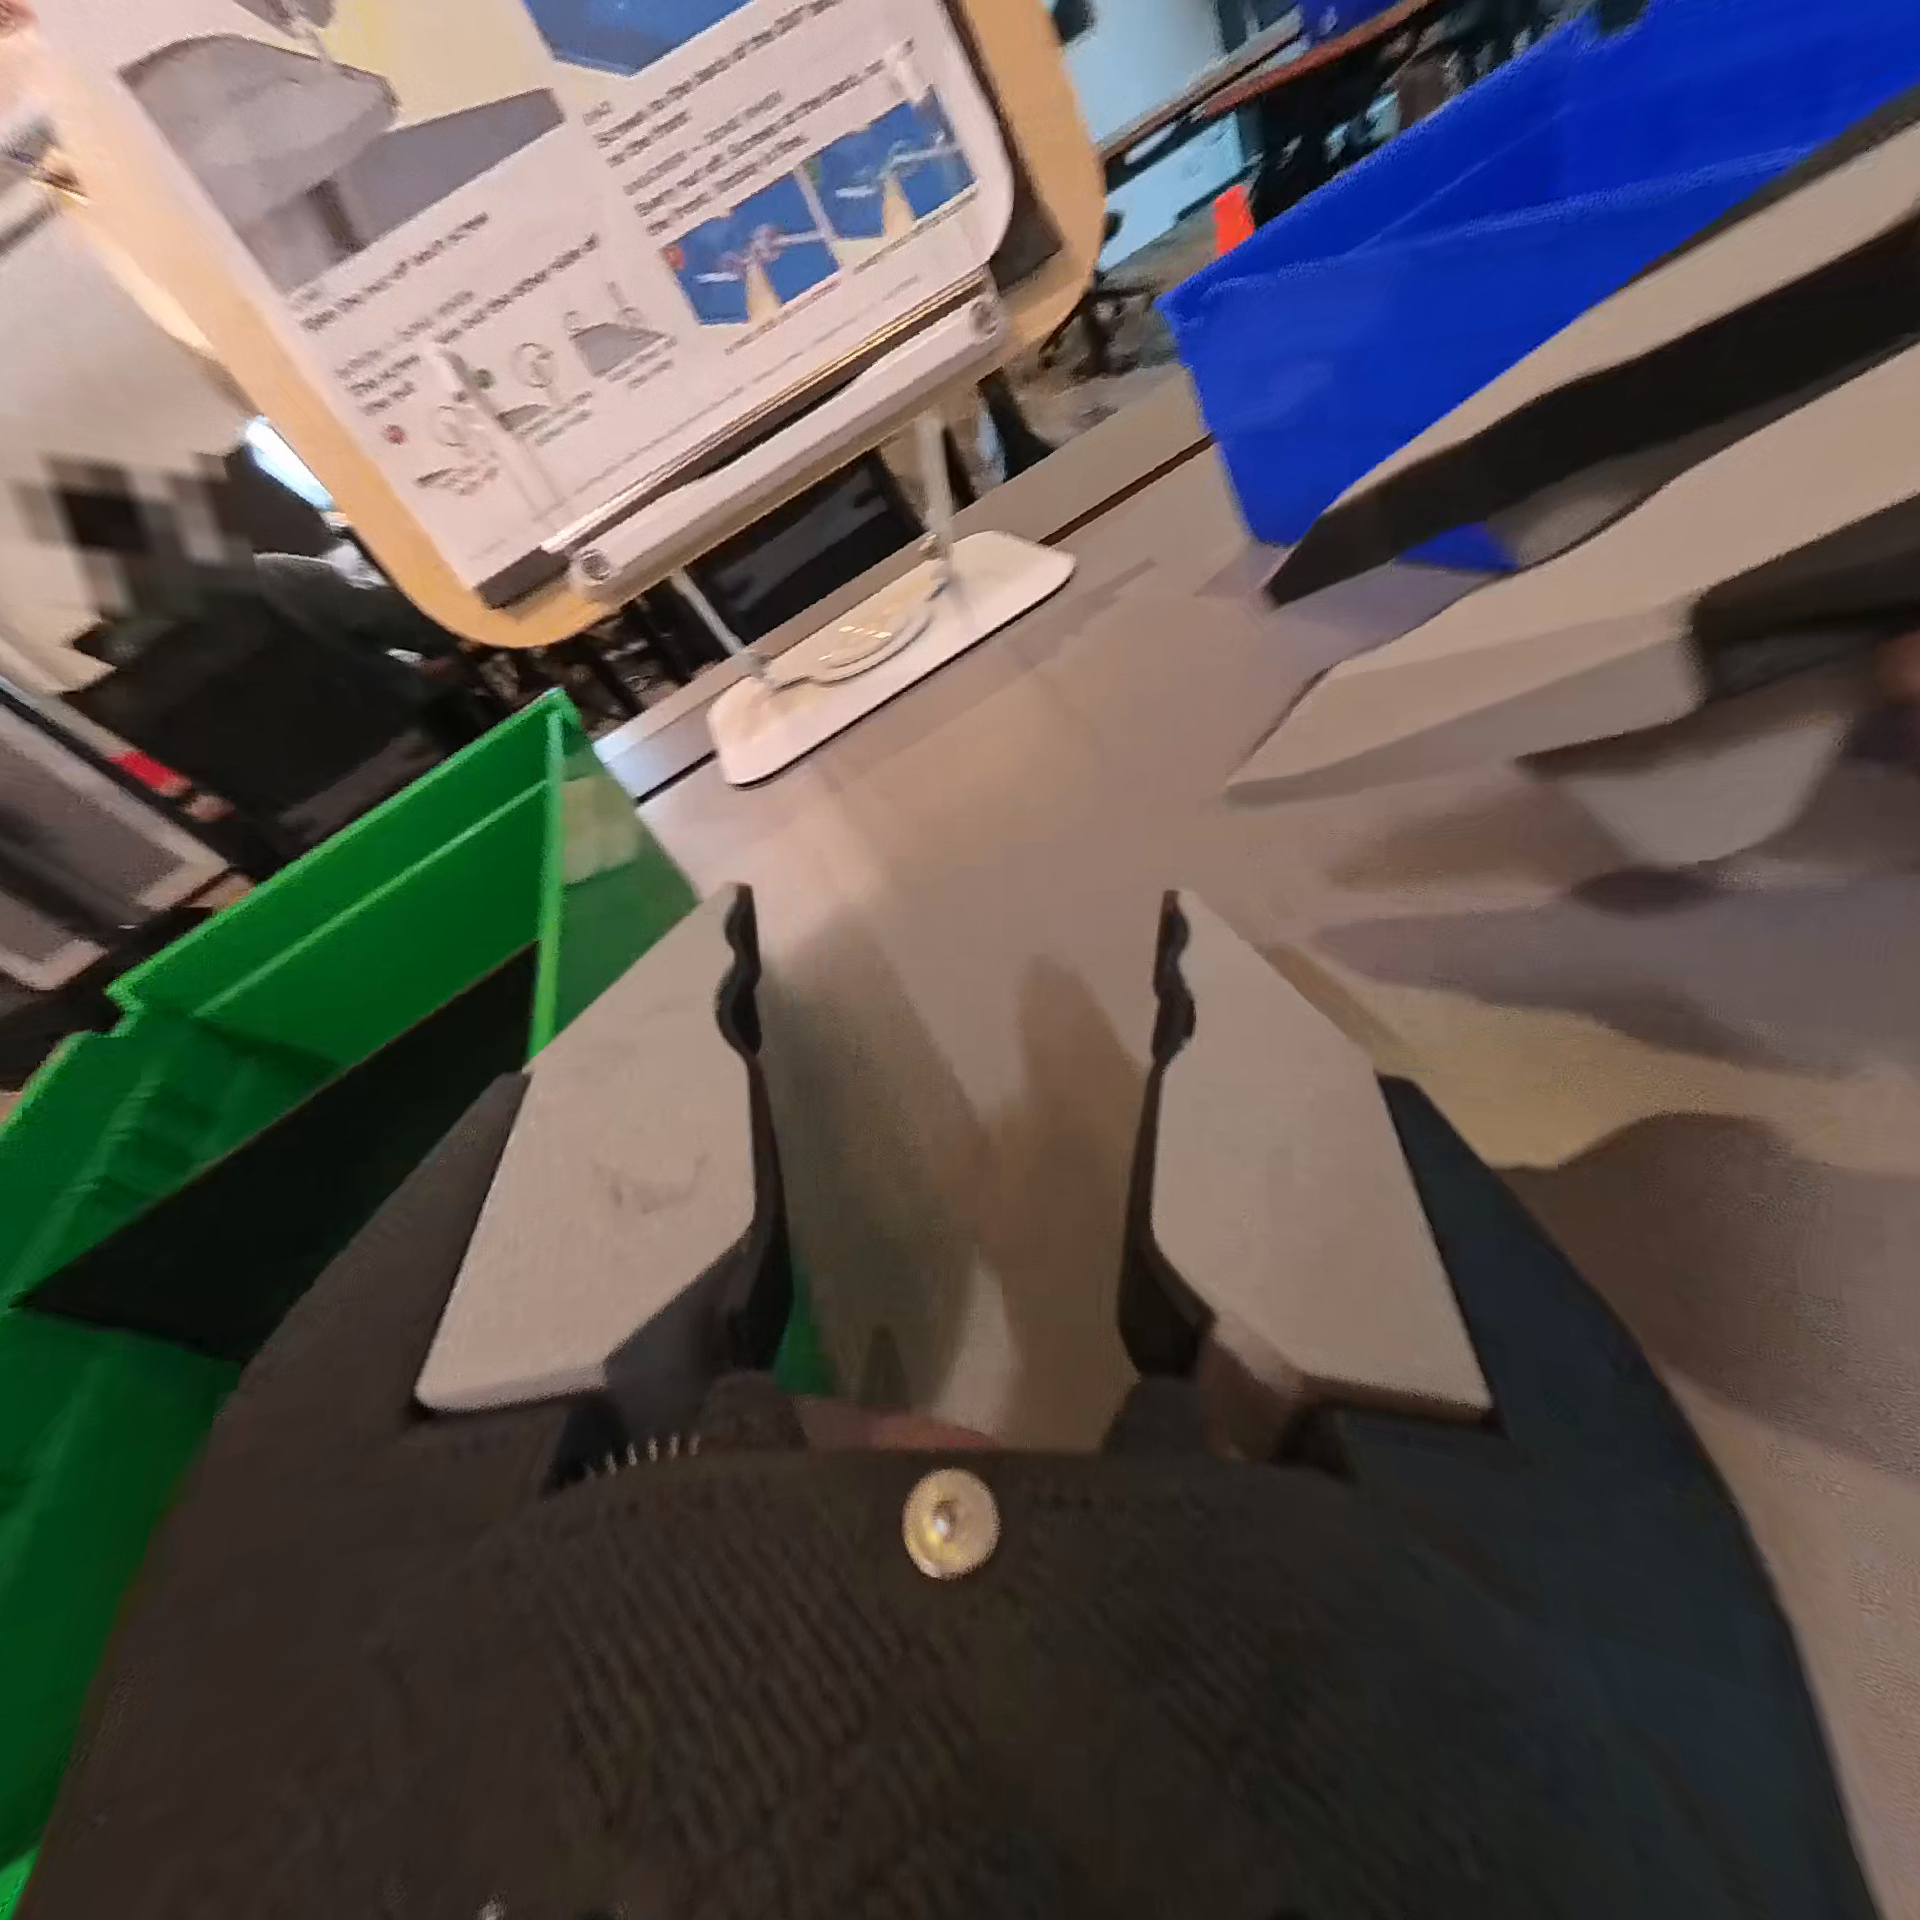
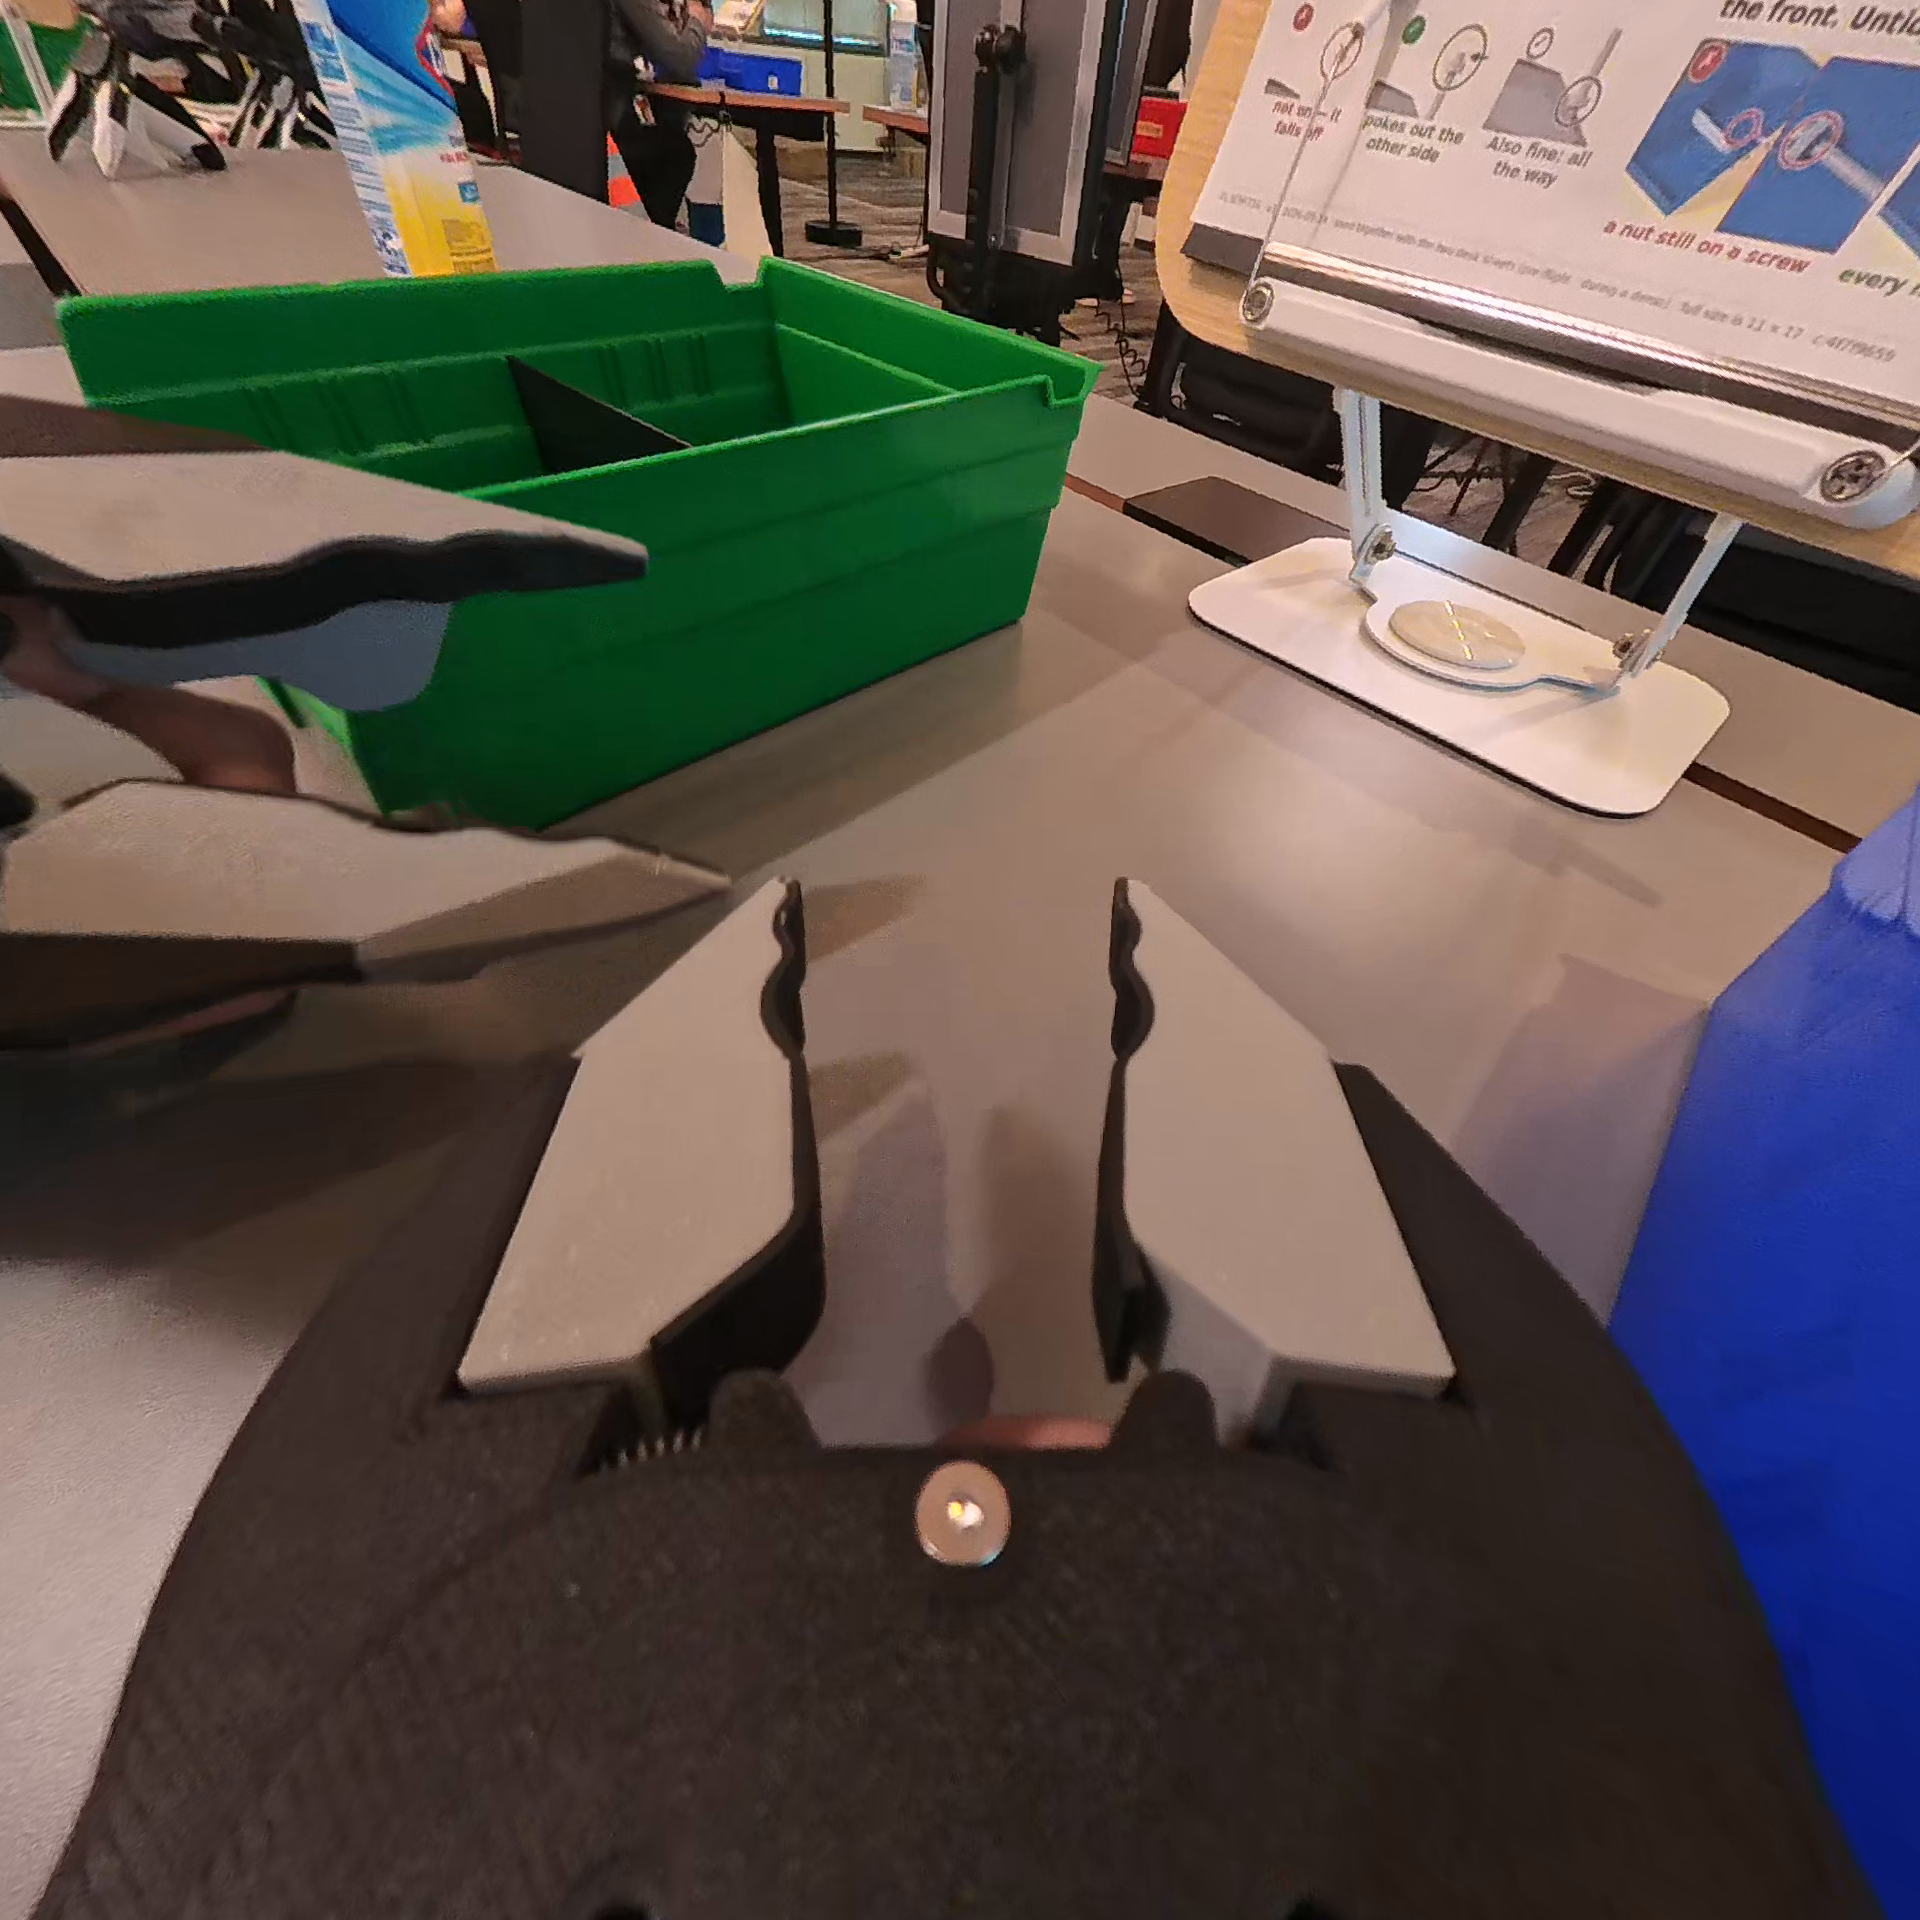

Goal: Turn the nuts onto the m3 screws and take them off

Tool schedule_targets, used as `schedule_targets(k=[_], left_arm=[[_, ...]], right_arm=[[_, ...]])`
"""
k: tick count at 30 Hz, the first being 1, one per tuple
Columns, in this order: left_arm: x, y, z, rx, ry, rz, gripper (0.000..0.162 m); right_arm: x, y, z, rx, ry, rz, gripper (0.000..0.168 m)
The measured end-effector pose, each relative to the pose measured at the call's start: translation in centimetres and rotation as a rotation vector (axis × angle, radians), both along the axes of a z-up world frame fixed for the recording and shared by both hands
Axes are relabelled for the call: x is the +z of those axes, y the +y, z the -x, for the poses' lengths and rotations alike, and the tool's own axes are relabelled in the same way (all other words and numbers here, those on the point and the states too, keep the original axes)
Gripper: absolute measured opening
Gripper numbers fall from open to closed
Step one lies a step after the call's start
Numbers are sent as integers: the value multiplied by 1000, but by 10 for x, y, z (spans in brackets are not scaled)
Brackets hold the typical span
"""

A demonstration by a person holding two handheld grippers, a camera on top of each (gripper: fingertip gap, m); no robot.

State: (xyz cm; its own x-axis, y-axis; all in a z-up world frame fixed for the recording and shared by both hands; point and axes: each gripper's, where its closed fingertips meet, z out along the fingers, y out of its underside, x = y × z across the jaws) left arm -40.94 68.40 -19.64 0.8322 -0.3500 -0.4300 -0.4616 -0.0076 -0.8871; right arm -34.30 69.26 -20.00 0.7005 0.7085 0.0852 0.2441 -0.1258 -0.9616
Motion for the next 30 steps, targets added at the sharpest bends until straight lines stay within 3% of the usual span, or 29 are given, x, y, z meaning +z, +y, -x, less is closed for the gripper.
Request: schedule_targets(k=[4, 5, 9, 18, 21, 25, 30], left_arm=[[3, 8, 18, 46, 18, -33, 36], [3, 10, 20, 55, 23, -33, 39], [-2, 16, 24, 84, 61, -15, 76], [0, 18, 31, 57, -111, 68, 78], [1, 4, 20, -24, -149, 146, 79], [30, -17, 15, -116, -204, 198, 87], [56, -22, 60, -87, -269, 204, 86]], right_arm=[[-5, 4, -2, -5, -35, -12, 54], [-7, 7, -3, -10, -49, -14, 54], [-3, 26, -6, -38, -63, -50, 55], [-1, 50, -12, 14, 39, 15, 54], [1, 49, -14, 12, 54, 3, 55], [0, 43, -10, 28, 35, -5, 54], [-3, 36, -5, 68, 13, 9, 52]])
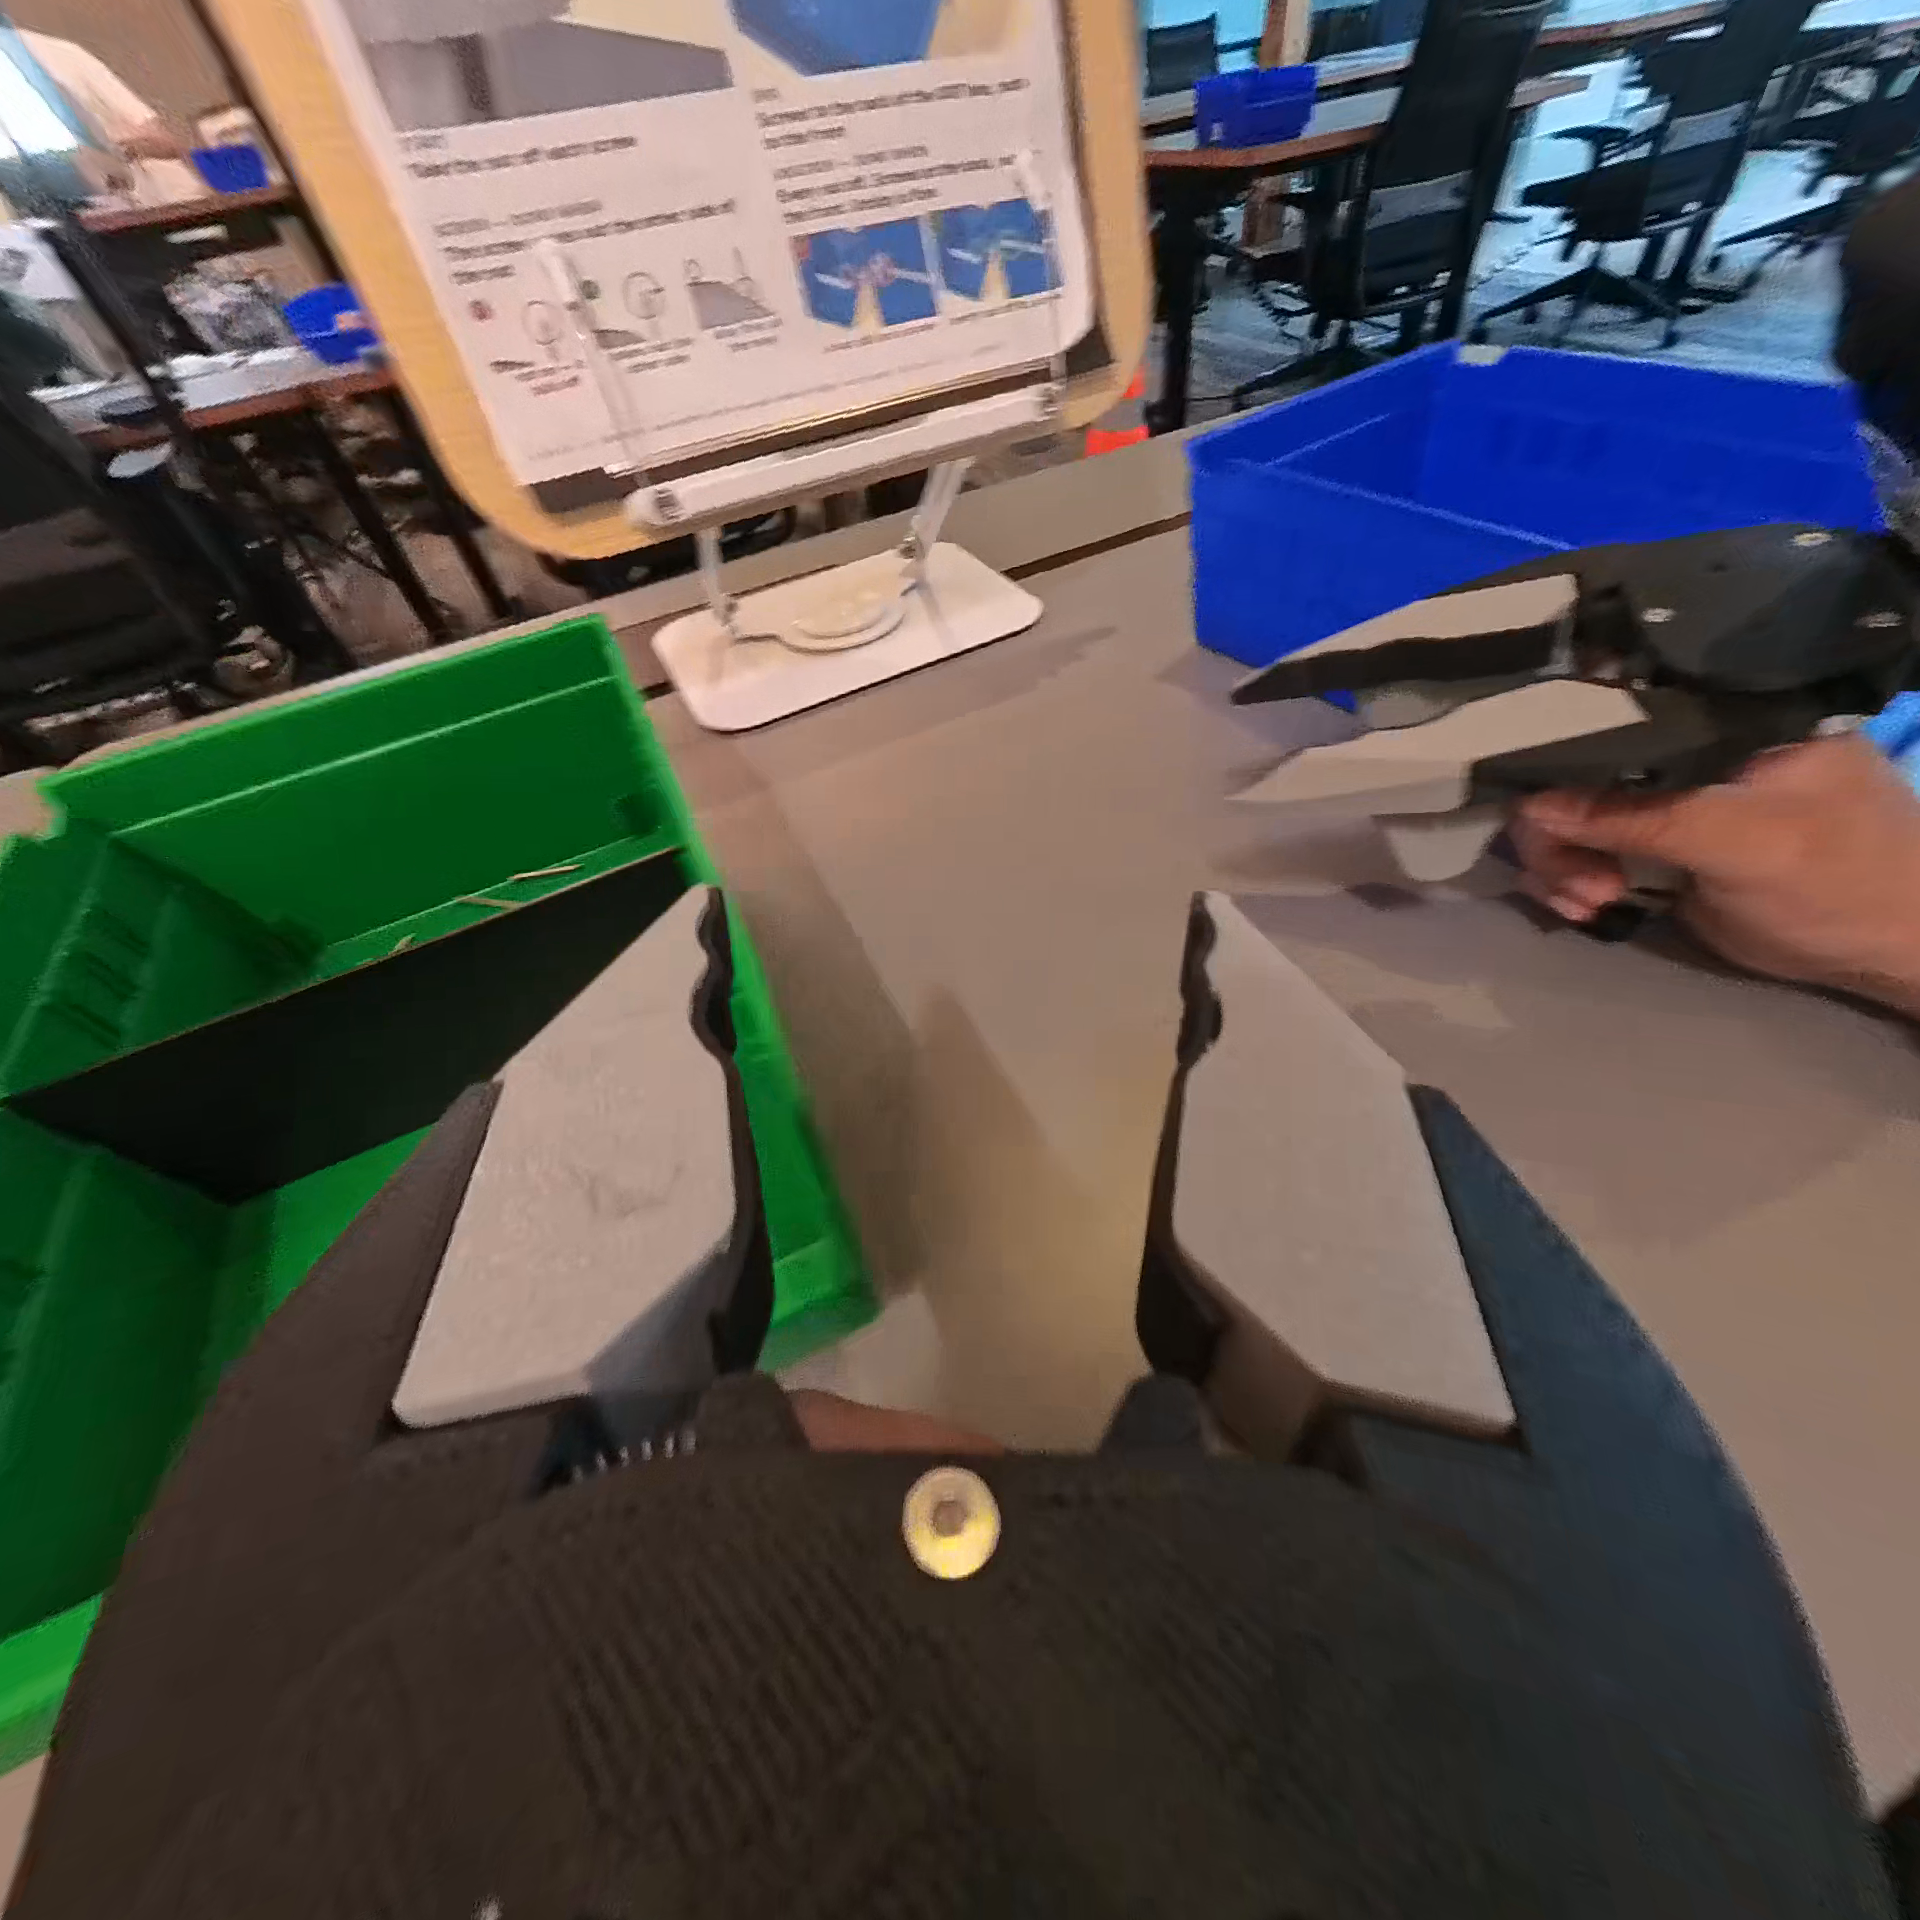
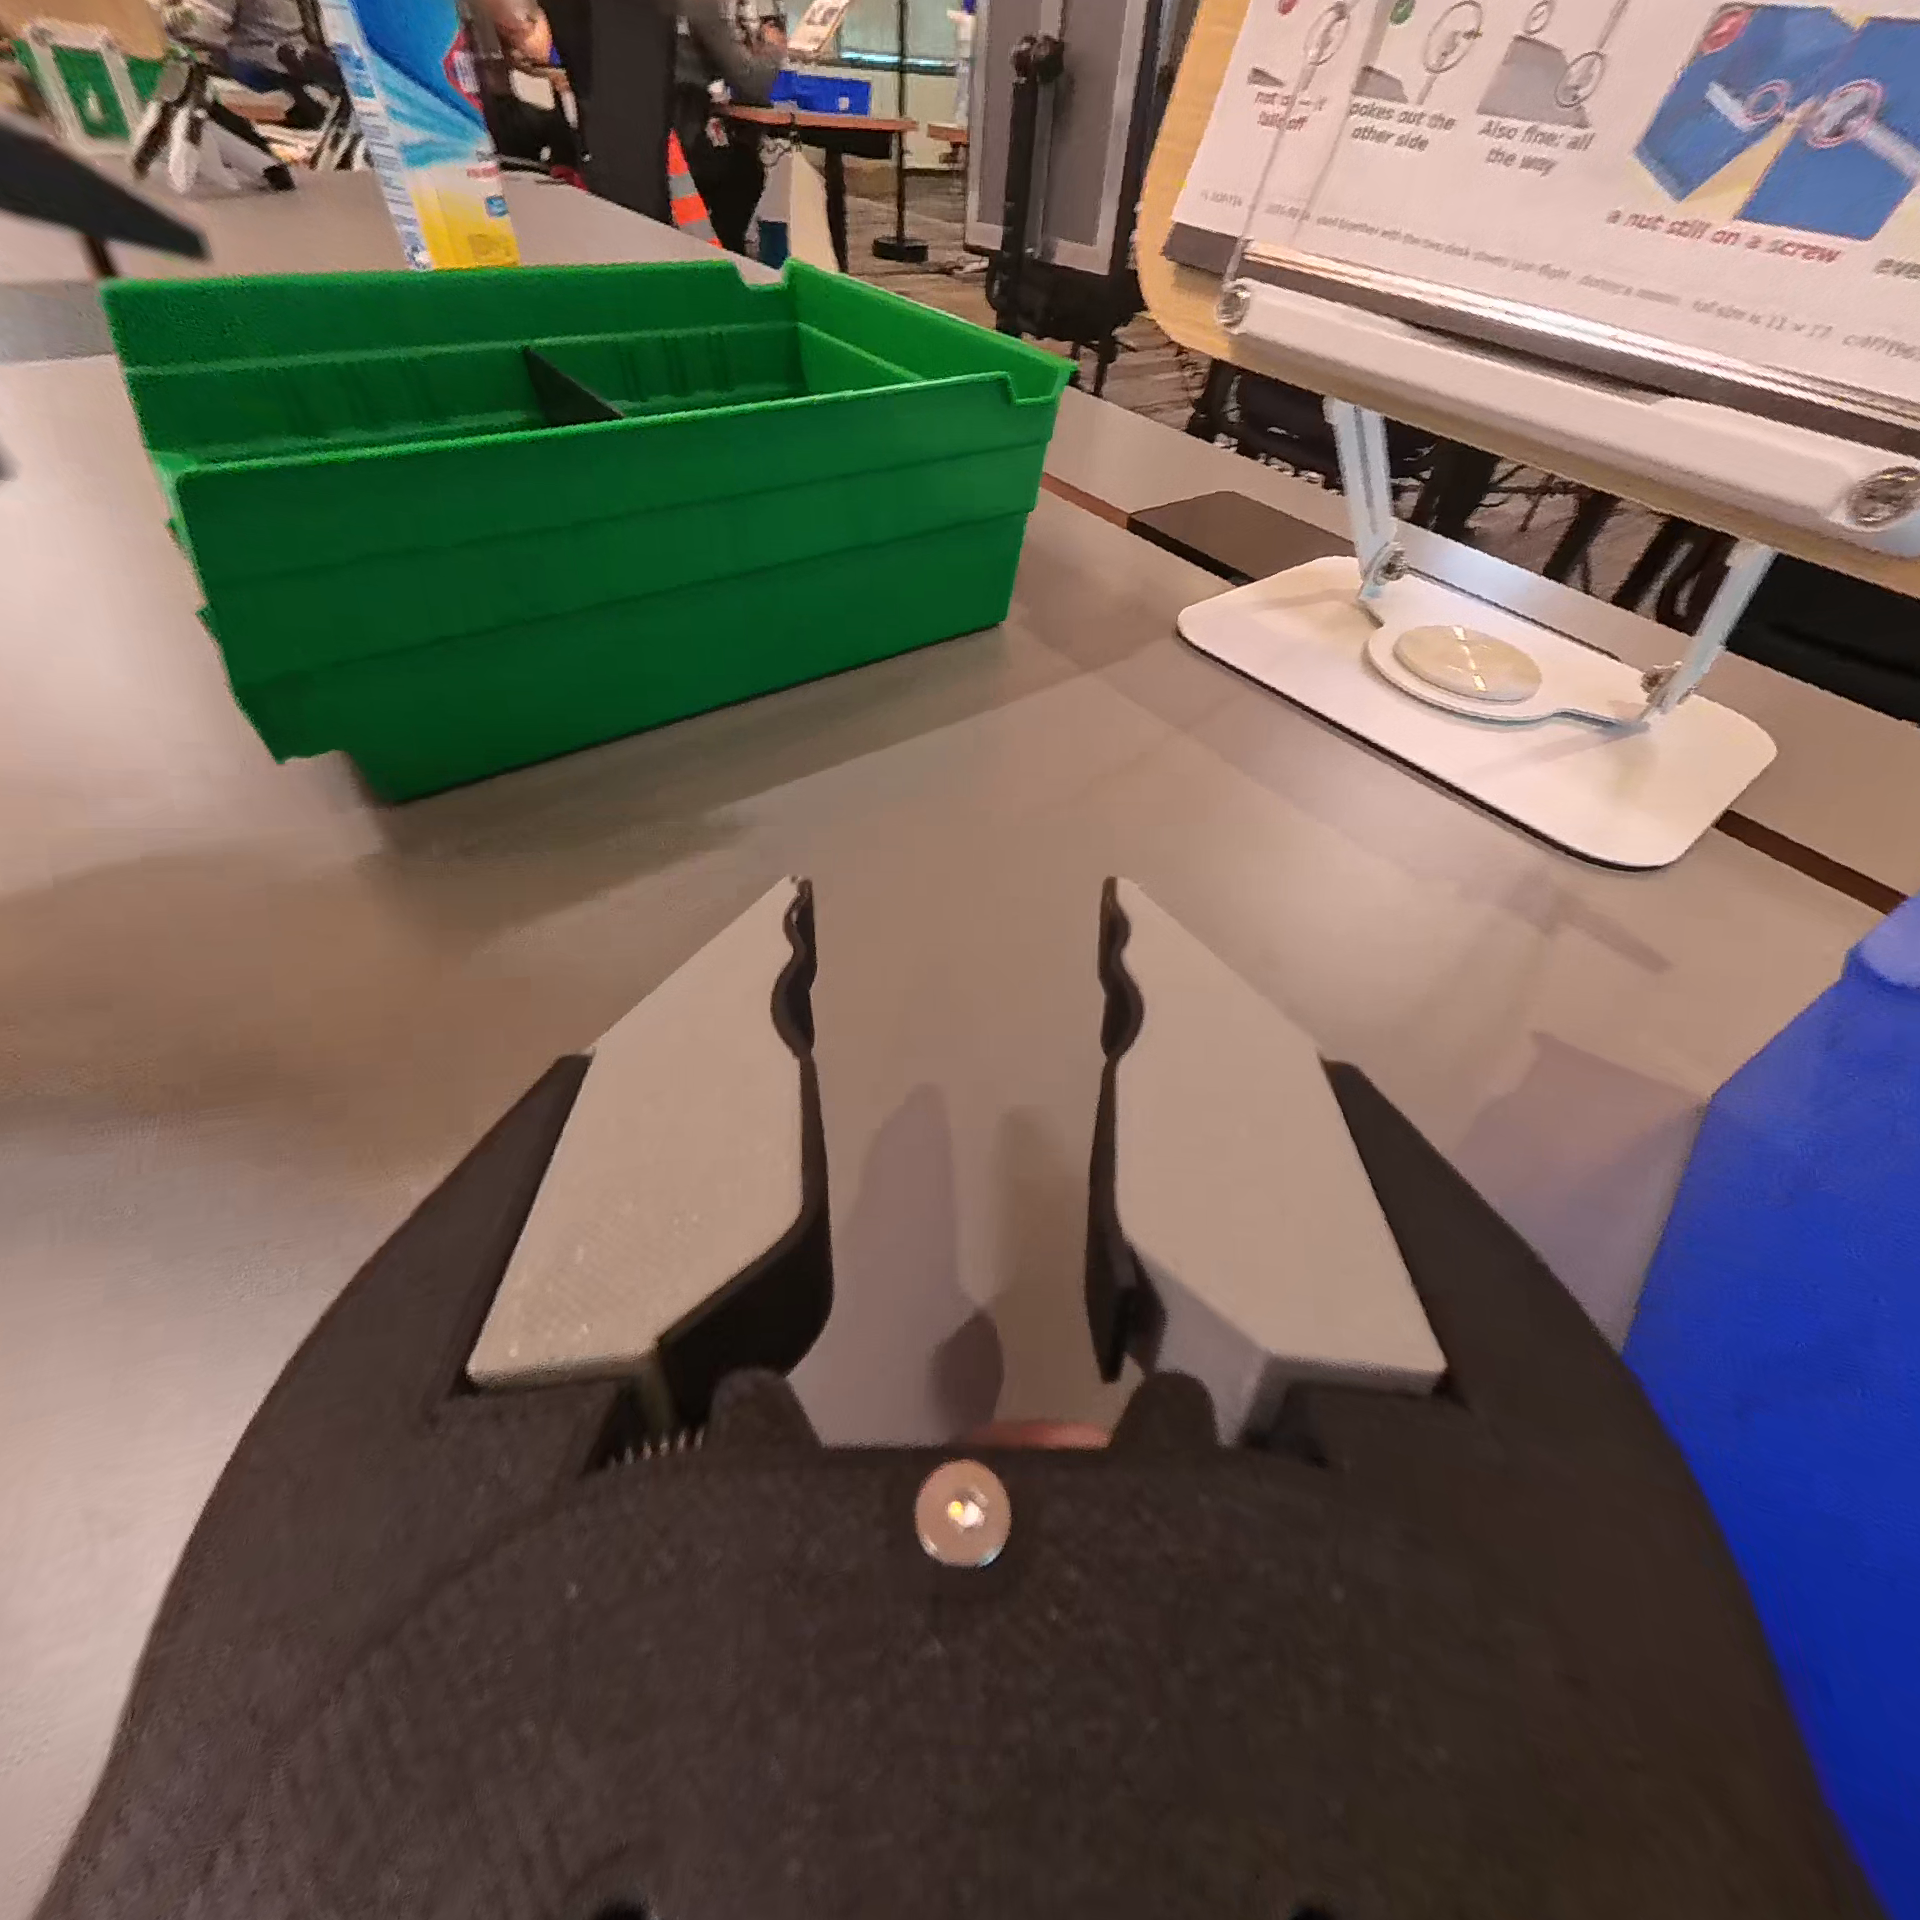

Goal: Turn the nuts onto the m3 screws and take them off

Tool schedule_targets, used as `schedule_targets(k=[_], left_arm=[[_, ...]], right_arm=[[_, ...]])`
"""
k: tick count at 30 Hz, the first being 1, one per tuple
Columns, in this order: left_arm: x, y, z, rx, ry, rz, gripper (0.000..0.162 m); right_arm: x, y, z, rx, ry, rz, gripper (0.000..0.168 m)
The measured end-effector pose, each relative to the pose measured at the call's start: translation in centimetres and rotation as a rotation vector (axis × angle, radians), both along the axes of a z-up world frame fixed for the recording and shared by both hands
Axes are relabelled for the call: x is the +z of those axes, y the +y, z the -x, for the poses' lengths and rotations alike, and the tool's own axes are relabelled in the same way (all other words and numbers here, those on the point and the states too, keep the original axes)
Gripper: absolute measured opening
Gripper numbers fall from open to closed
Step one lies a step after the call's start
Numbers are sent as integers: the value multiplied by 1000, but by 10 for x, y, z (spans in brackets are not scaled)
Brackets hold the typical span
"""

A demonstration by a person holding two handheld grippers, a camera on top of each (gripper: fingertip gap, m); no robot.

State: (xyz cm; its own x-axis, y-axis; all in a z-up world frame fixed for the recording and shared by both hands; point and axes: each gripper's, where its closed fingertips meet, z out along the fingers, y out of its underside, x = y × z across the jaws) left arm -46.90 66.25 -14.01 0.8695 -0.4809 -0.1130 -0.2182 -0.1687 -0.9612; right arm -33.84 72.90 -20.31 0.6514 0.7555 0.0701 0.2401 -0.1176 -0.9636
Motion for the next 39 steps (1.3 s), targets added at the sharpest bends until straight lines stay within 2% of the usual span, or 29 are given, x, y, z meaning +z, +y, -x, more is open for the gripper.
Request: schedule_targets(k=[2, 5, 7, 10, 13, 15, 18, 21, 26, 29, 31, 32, 34, 36, 39], left_arm=[[-1, 8, 29, 77, 6, 4, 84], [2, 11, 53, 113, -43, 29, 82], [8, 12, 64, 141, -65, 20, 81], [12, 12, 71, 154, -90, 13, 79], [11, 12, 70, 159, -82, 15, 79], [10, 11, 70, 161, -74, 17, 79], [11, 10, 71, 158, -91, 15, 79], [8, 10, 66, 141, -99, 27, 79], [4, 11, 62, 135, -80, 33, 79], [3, 12, 63, 132, -82, 33, 79], [0, 15, 64, 136, -80, 36, 79], [-1, 16, 64, 132, -84, 42, 79], [-4, 17, 63, 123, -87, 52, 79], [-3, 16, 64, 120, -79, 52, 79], [2, 13, 73, 118, -76, 39, 79]], right_arm=[[-3, 3, -3, -8, -41, -10, 48], [-1, 33, -30, -233, -39, -25, 50], [-8, 53, -60, -432, -73, 10, 37], [-13, 73, -98, -662, -109, 38, 1], [-10, 86, -119, -795, -171, -16, 1], [-6, 94, -135, -900, -255, -79, 7], [-7, 103, -143, -968, -332, -96, 11], [-13, 115, -145, -993, -327, -41, 24], [-16, 135, -161, -1052, -227, 31, 25], [-14, 141, -175, -1102, -191, 41, 30], [-13, 141, -165, -1050, -170, 42, 31], [-11, 138, -145, -946, -156, 57, 31], [3, 121, -107, -755, -181, 36, 47], [28, 89, -70, -554, -177, -4, 47], [65, 17, -35, -218, -140, -45, 62]])
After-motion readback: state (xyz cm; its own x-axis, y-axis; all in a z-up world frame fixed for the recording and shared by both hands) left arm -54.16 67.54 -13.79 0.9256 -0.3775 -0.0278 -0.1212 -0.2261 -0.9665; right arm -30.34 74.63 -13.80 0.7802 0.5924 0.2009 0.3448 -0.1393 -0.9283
